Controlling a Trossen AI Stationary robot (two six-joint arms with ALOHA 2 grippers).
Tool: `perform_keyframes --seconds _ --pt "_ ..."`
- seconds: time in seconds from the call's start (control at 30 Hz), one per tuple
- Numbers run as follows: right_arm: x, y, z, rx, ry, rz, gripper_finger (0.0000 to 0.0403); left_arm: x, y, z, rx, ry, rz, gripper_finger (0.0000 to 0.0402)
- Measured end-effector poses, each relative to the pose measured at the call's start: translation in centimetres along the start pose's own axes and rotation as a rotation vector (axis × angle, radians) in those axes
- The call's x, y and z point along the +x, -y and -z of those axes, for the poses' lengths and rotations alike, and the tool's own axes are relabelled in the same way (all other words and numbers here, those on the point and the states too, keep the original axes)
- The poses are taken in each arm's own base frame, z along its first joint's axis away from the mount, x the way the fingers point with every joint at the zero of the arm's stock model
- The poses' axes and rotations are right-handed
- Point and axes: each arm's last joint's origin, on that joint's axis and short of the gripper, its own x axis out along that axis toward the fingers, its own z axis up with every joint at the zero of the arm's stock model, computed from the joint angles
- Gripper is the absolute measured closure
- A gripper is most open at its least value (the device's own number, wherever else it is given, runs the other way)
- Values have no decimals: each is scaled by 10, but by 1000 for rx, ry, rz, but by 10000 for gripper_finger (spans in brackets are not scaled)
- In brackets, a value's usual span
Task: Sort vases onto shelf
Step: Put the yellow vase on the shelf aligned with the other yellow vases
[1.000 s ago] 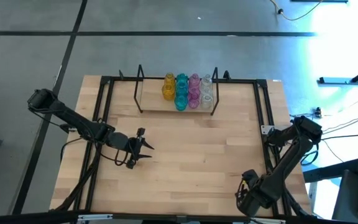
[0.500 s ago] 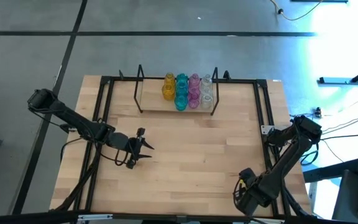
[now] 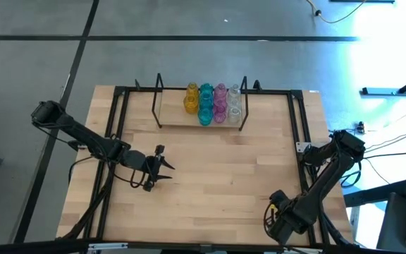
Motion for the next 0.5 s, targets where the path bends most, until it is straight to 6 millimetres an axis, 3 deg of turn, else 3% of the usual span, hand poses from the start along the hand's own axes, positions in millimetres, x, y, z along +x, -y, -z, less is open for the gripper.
perform_keyframes --seconds 0.5 --pt "-1 -2 -8 -97 82 -24 389 0 0 0 0 0 0 240"
